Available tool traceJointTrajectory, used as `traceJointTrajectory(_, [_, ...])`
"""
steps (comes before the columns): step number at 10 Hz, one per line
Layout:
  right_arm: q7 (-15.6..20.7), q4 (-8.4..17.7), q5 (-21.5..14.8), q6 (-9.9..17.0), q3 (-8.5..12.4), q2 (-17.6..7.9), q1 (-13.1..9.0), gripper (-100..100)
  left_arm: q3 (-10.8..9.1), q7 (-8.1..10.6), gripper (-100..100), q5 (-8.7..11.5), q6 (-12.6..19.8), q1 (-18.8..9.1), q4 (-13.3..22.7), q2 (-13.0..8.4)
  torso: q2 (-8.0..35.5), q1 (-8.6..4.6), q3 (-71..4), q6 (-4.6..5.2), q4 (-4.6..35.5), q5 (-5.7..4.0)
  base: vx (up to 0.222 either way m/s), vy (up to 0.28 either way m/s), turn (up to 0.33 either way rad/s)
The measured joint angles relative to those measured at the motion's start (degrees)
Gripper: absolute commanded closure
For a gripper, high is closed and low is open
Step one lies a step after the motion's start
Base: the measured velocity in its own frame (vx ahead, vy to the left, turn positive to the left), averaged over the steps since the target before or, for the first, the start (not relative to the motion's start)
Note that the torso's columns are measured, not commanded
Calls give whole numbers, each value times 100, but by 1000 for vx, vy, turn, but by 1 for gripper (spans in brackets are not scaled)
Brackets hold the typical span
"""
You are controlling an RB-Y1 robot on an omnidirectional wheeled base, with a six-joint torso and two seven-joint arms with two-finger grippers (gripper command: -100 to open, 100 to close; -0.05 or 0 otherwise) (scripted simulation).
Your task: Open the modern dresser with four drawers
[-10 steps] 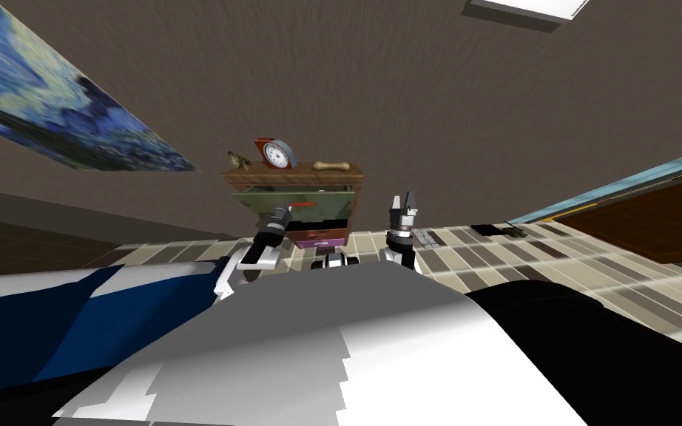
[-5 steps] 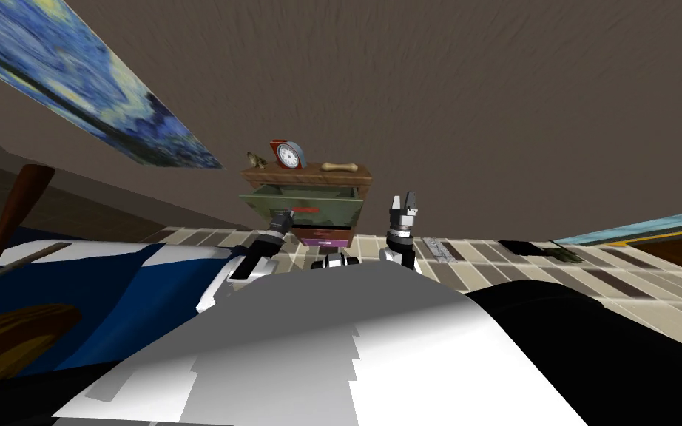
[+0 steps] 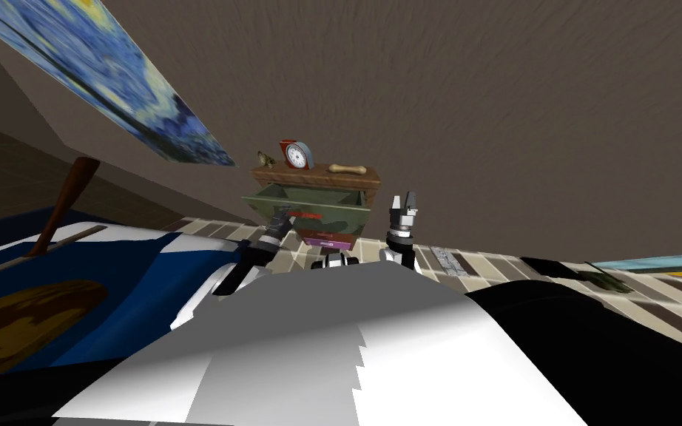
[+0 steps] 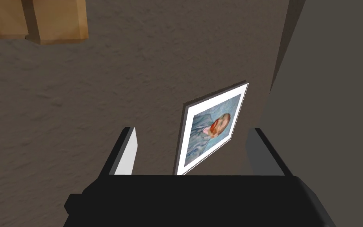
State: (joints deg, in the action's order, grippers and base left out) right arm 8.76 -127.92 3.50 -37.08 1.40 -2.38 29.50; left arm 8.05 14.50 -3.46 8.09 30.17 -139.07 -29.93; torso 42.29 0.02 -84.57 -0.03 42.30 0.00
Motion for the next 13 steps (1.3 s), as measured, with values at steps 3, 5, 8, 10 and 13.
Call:
traceJointTrajectory(3, [0,0,0,0,0,0,0,0,-384,370,-100,231,-23,187,-271,-507,-11,-10,-7,5,-3,-3,61,-70,113])
traceJointTrajectory(5, [0,0,0,0,0,0,0,0,-622,610,-100,371,-26,316,-481,-860,-1,-3,-1,6,-1,-1,52,-71,110])
traceJointTrajectory(8, [0,0,0,0,0,0,0,0,-938,954,-100,565,-106,584,-683,-1376,34,-27,14,7,33,-22,49,-57,87])
traceJointTrajectory(10, [0,0,0,0,0,0,-1,0,-1028,1058,0,640,-46,590,-714,-1521,50,-27,26,8,33,-20,15,-5,4])
traceJointTrajectory(13, [0,0,0,0,0,0,-1,0,-1018,1056,0,639,-16,611,-676,-1522,17,-14,8,5,11,-9,2,1,1])
